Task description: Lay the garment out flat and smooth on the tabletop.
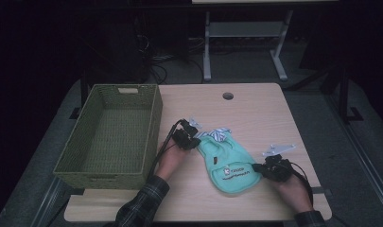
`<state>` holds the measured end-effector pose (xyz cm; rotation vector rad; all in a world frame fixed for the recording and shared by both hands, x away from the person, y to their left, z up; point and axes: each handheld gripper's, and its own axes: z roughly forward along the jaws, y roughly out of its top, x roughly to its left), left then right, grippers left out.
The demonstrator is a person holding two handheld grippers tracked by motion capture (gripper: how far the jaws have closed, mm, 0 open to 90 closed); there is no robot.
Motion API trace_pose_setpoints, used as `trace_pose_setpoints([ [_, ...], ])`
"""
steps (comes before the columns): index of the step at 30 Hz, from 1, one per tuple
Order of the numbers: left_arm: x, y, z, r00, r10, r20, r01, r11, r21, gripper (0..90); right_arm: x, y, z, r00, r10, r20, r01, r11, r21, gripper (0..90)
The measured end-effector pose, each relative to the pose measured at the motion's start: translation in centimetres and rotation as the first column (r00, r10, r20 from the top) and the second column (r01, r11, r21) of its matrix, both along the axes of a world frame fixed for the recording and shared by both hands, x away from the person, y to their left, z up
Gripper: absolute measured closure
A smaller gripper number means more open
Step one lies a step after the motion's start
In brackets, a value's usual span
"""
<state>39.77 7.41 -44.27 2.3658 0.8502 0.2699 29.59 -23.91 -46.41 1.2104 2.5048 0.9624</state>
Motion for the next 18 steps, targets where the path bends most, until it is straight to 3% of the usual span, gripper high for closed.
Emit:
trace_pose_setpoints([
  [1,-0.5,-0.1,0.3,0.9999,-0.014,-0.01,0.013,0.9995,-0.03,86.9,0.0,0.0,0.0,1.0,0.0,0.0,0.0,1.0,0.0,89.3],
  [6,-2.2,-1.1,0.5,0.9956,-0.074,-0.058,0.07,0.9949,-0.072,83.4,0.0,0.0,0.0,1.0,0.001,-0.001,-0.001,1.0,0.002,89.3],
  [10,-2.8,-1.8,0.4,0.9934,-0.101,-0.054,0.096,0.9912,-0.092,82.4,0.0,0.0,0.0,1.0,-0.001,0.0,0.001,1.0,-0.002,89.3],
  [12,-2.9,-2.2,0.1,0.9916,-0.112,-0.064,0.107,0.9911,-0.08,86.9,0.0,0.0,0.0,1.0,-0.001,0.001,0.001,1.0,-0.002,89.3],
  [15,-3.3,-2.6,-0.8,0.9837,-0.149,-0.1,0.149,0.9888,-0.006,89.5,0.0,0.0,0.0,1.0,-0.001,0.001,0.001,1.0,-0.001,89.3],
  [18,-3.7,-2.5,-0.8,0.9829,-0.15,-0.108,0.151,0.9884,0.009,89.6,0.0,0.0,0.0,1.0,-0.001,0.002,0.001,1.0,-0.004,89.4],
])
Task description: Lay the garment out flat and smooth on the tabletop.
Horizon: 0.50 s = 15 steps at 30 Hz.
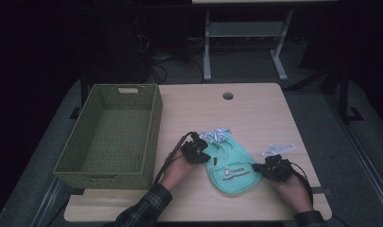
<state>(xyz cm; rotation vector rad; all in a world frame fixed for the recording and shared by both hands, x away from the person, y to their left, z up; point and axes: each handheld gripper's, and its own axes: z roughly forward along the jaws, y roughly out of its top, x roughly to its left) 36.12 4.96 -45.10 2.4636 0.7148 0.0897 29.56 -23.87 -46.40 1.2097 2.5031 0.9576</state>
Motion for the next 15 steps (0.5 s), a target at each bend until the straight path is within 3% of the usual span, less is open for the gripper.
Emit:
trace_pose_setpoints([
  [2,-0.5,0.2,0.1,0.9999,-0.007,0.008,0.006,0.9992,0.04,89.6,0.0,0.0,0.0,1.0,0.001,0.001,-0.001,1.0,-0.001,89.4],
  [6,-1.5,0.9,0.1,0.9999,-0.017,0.001,0.017,0.9989,0.045,89.6,0.0,0.0,0.0,1.0,0.0,0.007,0.0,1.0,-0.007,89.4],
  [11,-1.6,1.2,0.2,0.9998,-0.018,-0.011,0.018,0.9998,0.009,89.5,0.1,0.0,0.0,0.9999,0.006,0.014,-0.006,1.0,-0.009,89.3],
  [13,-1.4,1.3,0.6,0.9999,-0.012,-0.004,0.012,0.9999,-0.006,89.2,0.0,0.1,0.0,0.9998,0.011,0.015,-0.011,1.0,-0.02,89.3],
  [15,-0.8,1.4,1.3,0.9996,0.005,0.028,-0.004,0.9996,-0.029,88.1,0.2,0.2,0.3,0.9998,0.011,0.018,-0.01,1.0,-0.011,89.5],
])
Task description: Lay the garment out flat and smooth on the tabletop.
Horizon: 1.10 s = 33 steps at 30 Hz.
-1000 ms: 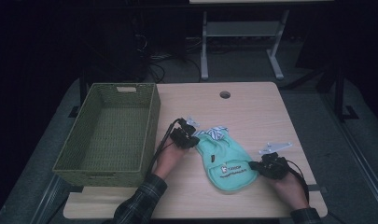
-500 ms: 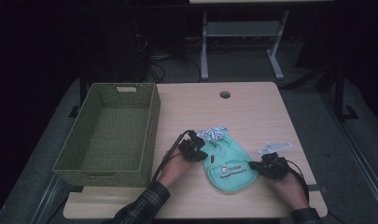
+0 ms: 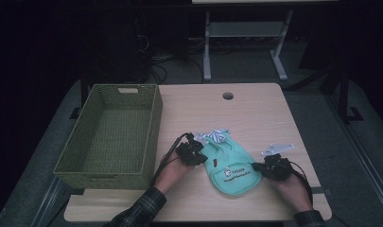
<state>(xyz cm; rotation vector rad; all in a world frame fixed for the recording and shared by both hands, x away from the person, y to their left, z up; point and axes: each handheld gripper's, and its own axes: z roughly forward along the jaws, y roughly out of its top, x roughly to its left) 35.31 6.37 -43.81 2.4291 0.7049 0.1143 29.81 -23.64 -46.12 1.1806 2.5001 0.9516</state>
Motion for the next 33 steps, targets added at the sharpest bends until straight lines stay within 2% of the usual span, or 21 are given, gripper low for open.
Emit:
trace_pose_setpoints([
  [2,0.5,0.2,0.5,0.9996,0.019,0.022,-0.018,0.9996,-0.022,86.4,0.2,0.2,0.4,0.9999,0.004,0.015,-0.004,1.0,0.022,89.5],
  [5,1.1,0.5,0.8,0.9988,0.033,0.035,-0.033,0.9992,-0.023,84.5,0.4,0.5,0.8,0.9996,0.012,0.025,-0.013,0.999,0.036,89.5],
  [8,2.2,0.8,1.0,0.9964,0.068,0.051,-0.066,0.997,-0.039,76.3,1.1,1.3,1.2,0.9993,0.025,0.029,-0.027,0.996,0.084,89.5],
  [11,3.3,1.1,1.1,0.9932,0.1,0.059,-0.098,0.9944,-0.04,72.7,1.4,1.7,1.3,0.9987,0.034,0.038,-0.037,0.996,0.084,89.6],
  [12,4.0,1.3,1.1,0.9912,0.118,0.061,-0.115,0.9921,-0.051,69.4,1.8,2.3,1.4,0.998,0.048,0.042,-0.052,0.994,0.101,89.6],
  [13,4.0,1.3,1.1,0.9912,0.118,0.061,-0.115,0.9921,-0.051,68.4,1.8,2.3,1.4,0.998,0.048,0.042,-0.052,0.994,0.101,89.6],
  [16,5.4,1.5,0.7,0.9852,0.157,0.068,-0.153,0.9863,-0.061,65.6,2.4,3.5,1.1,0.9974,0.062,0.037,-0.066,0.992,0.105,89.7],
  [17,5.4,1.5,0.7,0.9852,0.157,0.068,-0.153,0.9863,-0.061,65.0,2.4,3.5,1.1,0.9974,0.062,0.037,-0.066,0.992,0.105,89.7],
  [20,6.5,1.5,-0.4,0.9843,0.168,0.055,-0.164,0.9846,-0.061,62.4,2.9,4.7,0.6,0.9962,0.083,0.028,-0.085,0.992,0.095,89.7],
  [23,6.7,1.3,-0.9,0.9843,0.17,0.046,-0.168,0.9842,-0.057,63.7,3.1,5.1,0.4,0.9954,0.093,0.022,-0.095,0.992,0.088,89.7],
  [24,6.7,1.1,-1.2,0.9876,0.151,0.041,-0.15,0.988,-0.039,67.7,3.3,5.5,0.1,0.995,0.098,0.017,-0.099,0.992,0.081,89.7],
  [28,6.6,0.9,-1.5,0.9898,0.14,0.028,-0.14,0.9902,-0.01,77.9,3.5,5.8,-0.4,0.994,0.109,0.009,-0.109,0.992,0.06,89.7],
  [33,6.0,0.9,-1.4,0.9905,0.136,0.021,-0.136,0.9905,0.017,79.6,3.5,5.6,-0.4,0.9947,0.102,0.011,-0.103,0.993,0.058,89.7],
])
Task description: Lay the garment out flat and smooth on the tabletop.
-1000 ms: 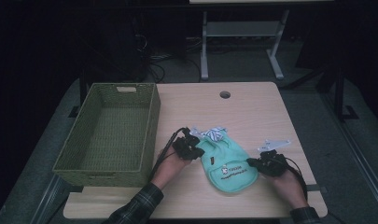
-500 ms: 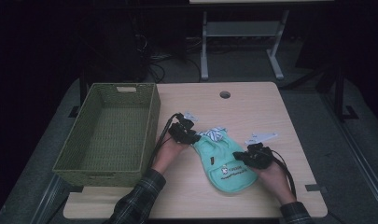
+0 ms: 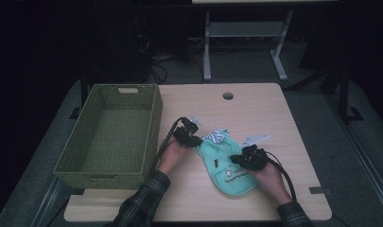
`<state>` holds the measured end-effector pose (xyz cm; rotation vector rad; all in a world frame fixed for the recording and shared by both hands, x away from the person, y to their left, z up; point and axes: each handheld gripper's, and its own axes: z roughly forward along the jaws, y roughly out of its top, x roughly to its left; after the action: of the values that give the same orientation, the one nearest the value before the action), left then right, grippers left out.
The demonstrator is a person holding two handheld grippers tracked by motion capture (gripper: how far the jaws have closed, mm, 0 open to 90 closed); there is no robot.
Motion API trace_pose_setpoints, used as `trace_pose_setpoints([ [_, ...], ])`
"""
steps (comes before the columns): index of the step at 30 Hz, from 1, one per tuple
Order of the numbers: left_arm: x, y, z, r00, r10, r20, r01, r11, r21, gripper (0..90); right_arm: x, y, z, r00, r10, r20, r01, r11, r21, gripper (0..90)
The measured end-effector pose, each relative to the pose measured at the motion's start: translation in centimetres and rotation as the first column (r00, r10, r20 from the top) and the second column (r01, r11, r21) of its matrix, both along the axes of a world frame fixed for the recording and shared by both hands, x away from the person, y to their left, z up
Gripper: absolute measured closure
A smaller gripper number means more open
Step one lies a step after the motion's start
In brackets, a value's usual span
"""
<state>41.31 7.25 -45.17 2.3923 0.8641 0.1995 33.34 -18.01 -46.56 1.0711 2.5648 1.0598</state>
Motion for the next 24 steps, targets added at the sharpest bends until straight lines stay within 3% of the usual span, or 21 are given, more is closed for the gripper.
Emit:
trace_pose_setpoints([
  [3,-1.1,0.1,0.1,0.9999,-0.012,-0.002,0.012,0.9997,0.022,79.8,0.1,-0.3,0.0,0.9999,-0.011,0.002,0.011,1.0,-0.005,89.7],
  [6,-1.9,0.2,0.1,0.9999,-0.01,-0.011,0.01,0.9998,0.017,79.8,0.1,-0.6,0.0,0.9999,-0.015,0.003,0.015,1.0,-0.005,89.7],
  [11,-4.6,0.5,0.1,0.9994,-0.027,-0.022,0.027,0.9996,0.005,78.8,-0.1,-1.1,0.0,0.9999,-0.016,-0.001,0.016,1.0,-0.007,89.7],
  [19,-6.4,1.5,0.0,0.9995,0.026,-0.017,-0.027,0.9974,-0.067,50.2,-0.6,-1.5,0.0,1.0,-0.006,0.004,0.006,1.0,-0.009,89.7],
  [24,-6.3,1.3,-0.6,0.9995,0.03,-0.011,-0.031,0.9977,-0.06,49.0,-0.6,-1.5,0.0,0.9999,-0.006,0.009,0.006,1.0,-0.013,89.7],
])
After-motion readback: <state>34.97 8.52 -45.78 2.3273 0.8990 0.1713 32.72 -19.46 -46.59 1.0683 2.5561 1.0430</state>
